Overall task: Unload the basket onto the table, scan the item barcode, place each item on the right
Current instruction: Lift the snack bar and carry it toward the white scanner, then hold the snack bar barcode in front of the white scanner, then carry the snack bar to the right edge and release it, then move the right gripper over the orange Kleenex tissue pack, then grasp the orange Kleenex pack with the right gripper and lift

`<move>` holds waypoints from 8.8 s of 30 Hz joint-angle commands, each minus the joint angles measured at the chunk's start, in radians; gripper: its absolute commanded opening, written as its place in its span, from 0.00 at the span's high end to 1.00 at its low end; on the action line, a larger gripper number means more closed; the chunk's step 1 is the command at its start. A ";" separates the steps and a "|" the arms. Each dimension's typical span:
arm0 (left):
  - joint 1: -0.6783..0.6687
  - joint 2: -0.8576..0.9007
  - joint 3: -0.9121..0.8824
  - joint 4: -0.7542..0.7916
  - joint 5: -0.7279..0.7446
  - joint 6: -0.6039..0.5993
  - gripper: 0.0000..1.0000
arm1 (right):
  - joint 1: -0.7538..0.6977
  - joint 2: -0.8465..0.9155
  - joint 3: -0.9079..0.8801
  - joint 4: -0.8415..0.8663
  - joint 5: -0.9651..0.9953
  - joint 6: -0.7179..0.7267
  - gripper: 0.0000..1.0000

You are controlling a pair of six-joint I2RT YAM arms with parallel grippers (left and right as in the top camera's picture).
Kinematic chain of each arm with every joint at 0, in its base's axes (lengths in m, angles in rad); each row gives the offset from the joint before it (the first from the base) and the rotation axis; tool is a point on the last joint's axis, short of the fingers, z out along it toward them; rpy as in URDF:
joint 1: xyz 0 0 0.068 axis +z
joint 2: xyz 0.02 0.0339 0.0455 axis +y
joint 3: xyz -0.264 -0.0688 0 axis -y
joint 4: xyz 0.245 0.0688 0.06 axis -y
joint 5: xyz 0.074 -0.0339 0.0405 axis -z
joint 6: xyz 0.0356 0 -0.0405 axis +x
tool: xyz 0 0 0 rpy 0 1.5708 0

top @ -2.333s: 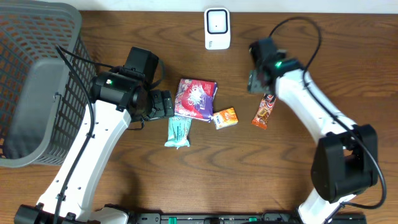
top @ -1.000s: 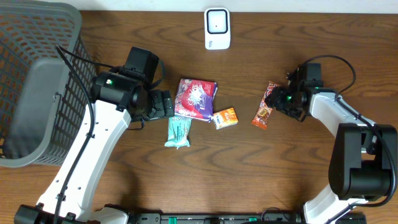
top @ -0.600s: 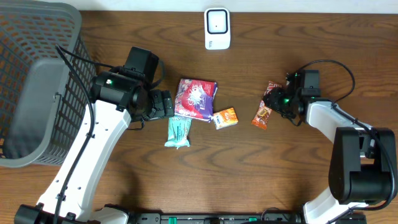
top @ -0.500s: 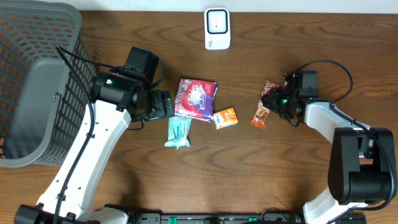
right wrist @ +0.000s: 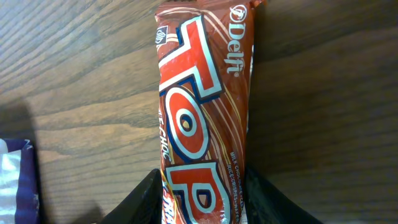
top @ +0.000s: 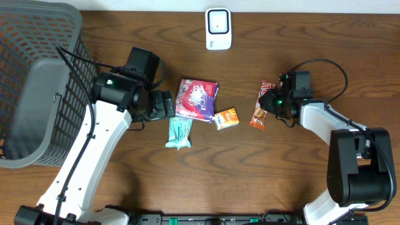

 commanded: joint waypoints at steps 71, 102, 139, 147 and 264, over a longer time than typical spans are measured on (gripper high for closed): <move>-0.003 0.003 -0.005 -0.003 0.005 0.006 0.02 | 0.113 -0.051 0.098 0.463 -0.213 0.352 0.99; -0.003 0.003 -0.005 -0.003 0.005 0.006 0.02 | 0.227 0.584 1.126 0.095 0.058 0.303 0.99; -0.003 0.003 -0.005 -0.003 0.005 0.006 0.02 | -0.360 0.343 1.128 -0.595 0.002 -0.053 0.99; -0.003 0.003 -0.005 -0.003 0.005 0.006 0.02 | -0.599 0.385 1.098 -0.671 0.106 -0.223 0.99; -0.003 0.003 -0.005 -0.003 0.005 0.006 0.02 | 0.157 0.447 0.846 -1.114 -0.251 -0.671 0.99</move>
